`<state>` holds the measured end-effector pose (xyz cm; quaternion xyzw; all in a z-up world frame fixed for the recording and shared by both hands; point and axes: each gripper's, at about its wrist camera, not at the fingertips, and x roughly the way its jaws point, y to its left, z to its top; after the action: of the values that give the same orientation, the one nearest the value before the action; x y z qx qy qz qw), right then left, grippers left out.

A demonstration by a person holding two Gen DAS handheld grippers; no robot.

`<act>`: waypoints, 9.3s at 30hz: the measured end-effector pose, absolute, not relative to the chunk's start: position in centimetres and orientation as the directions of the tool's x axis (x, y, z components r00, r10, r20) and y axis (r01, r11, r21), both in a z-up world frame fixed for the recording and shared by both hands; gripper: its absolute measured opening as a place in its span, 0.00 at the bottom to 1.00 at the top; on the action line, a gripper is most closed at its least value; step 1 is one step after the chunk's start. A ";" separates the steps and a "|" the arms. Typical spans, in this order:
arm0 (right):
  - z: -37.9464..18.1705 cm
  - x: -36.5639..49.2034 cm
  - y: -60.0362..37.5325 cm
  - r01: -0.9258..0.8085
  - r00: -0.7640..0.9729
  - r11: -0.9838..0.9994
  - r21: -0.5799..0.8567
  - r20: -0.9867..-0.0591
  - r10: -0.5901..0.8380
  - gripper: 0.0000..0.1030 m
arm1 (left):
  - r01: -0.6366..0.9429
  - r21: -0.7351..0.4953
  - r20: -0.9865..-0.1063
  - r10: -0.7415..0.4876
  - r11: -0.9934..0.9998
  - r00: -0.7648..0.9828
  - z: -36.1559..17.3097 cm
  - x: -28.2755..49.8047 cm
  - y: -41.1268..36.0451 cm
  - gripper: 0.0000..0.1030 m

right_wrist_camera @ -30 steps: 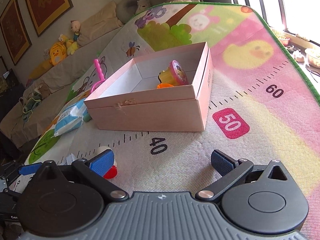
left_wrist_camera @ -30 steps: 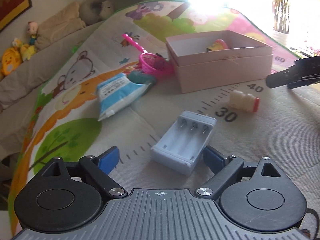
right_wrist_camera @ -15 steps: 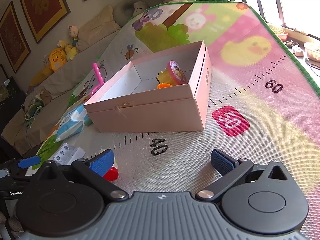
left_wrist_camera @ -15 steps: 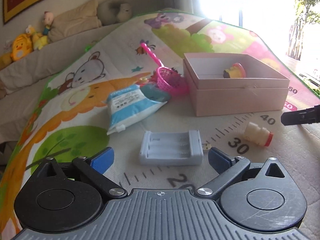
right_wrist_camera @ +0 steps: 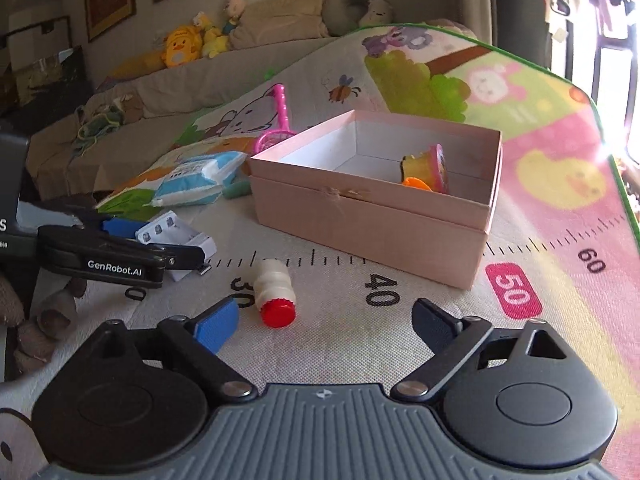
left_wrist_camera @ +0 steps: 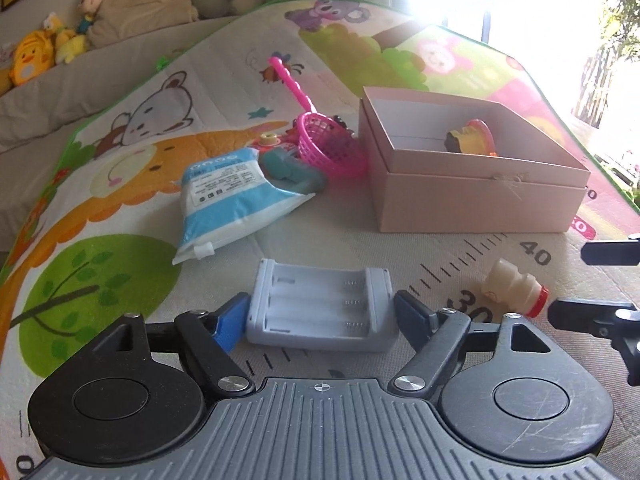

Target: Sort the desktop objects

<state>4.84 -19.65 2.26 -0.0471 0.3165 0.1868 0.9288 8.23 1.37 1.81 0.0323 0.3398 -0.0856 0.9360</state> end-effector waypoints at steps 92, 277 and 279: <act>12.2 29.4 -10.3 -0.343 0.608 0.938 0.054 -0.748 0.266 0.43 | 0.038 -0.089 -0.529 -0.080 0.995 0.845 2.3 9.0 6.8 0.99; 7.7 -0.1 -21.0 -0.579 0.626 0.814 -0.039 -0.661 0.414 0.45 | 0.248 0.153 -0.574 -0.118 0.957 0.810 6.6 -1.0 -1.3 0.86; 9.5 -1.0 -22.0 -0.568 0.656 0.822 -0.039 -0.625 0.423 0.45 | 0.216 0.160 -0.504 -0.109 0.963 0.857 9.1 -1.1 -1.3 0.86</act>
<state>-1.00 -22.01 9.49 -0.1163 0.3106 0.2746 0.9025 -1.08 -1.27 9.06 0.1059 0.2538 -0.0849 0.9577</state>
